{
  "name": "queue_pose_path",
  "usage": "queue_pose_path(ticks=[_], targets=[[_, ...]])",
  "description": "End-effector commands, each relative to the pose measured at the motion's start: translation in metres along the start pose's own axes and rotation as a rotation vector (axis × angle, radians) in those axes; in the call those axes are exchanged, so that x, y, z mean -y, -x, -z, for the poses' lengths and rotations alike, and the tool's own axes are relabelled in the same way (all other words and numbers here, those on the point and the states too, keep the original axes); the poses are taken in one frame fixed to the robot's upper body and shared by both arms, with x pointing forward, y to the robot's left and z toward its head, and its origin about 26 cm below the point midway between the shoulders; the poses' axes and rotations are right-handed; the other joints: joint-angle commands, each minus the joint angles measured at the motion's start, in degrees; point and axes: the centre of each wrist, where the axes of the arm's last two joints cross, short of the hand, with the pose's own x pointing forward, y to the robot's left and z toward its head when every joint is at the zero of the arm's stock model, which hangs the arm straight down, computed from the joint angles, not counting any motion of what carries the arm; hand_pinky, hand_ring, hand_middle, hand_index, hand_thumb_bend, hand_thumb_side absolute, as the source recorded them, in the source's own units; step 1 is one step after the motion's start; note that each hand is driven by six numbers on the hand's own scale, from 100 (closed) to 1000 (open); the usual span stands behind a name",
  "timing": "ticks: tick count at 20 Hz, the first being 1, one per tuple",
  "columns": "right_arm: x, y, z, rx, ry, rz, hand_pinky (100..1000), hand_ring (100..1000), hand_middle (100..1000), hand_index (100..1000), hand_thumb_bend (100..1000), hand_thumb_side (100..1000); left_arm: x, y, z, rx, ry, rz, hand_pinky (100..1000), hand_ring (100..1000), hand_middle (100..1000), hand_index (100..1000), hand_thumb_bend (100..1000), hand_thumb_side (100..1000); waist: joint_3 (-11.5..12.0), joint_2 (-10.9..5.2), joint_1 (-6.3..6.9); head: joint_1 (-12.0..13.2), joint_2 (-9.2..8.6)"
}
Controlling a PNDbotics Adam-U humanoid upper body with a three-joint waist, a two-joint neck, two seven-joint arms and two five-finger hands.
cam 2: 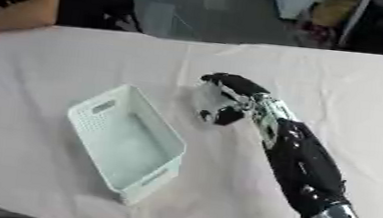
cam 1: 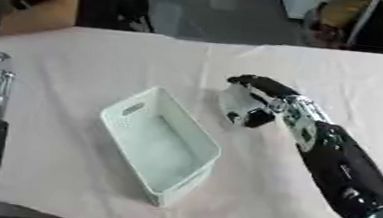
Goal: Pick up objects on the table and place them in the box.
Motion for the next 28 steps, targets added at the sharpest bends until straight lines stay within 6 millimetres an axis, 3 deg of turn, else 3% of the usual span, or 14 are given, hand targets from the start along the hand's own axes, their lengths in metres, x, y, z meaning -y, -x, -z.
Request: queue_pose_path(ticks=[1,4,5,6,7,28], targets=[[-0.0037,0.0082,-0.0044,-0.013,0.099,0.03,100,136,182,209,100,403,0.0001,-0.005,0.0063,0.03,0.004,-0.006,530,595,667,777,100,778,-0.1,-0.35,0.15,0.5,-0.05],[-0.0066,0.0093,-0.0052,0.004,0.175,0.055,100,100,100,152,100,412,-0.0001,-0.005,0.0063,0.029,0.004,-0.005,530,595,667,777,100,779,-0.1,-0.36,0.15,0.5,-0.05],[-0.0069,0.0091,-0.0053,0.013,0.192,0.06,100,100,100,138,100,375,-0.0001,-0.005,0.0062,0.029,0.004,-0.005,530,595,667,777,100,779,-0.1,-0.36,0.16,0.5,-0.05],[-0.0073,0.0092,-0.0054,0.023,0.205,0.065,100,100,100,135,100,413,-0.0002,-0.005,0.0062,0.029,0.004,-0.005,530,595,667,777,100,772,-0.2,-0.36,0.16,0.5,-0.05],[-0.007,0.0093,-0.0056,0.031,0.217,0.068,100,100,100,133,100,361,-0.0002,-0.005,0.0062,0.029,0.004,-0.004,530,595,667,777,100,779,-0.2,-0.36,0.17,0.5,-0.05],[-0.0023,0.0088,-0.0058,0.051,0.301,0.077,100,100,100,129,100,389,-0.0006,-0.0049,0.006,0.027,0.006,-0.002,530,596,667,777,100,779,-0.1,-0.41,0.22,0.5,-0.05]])
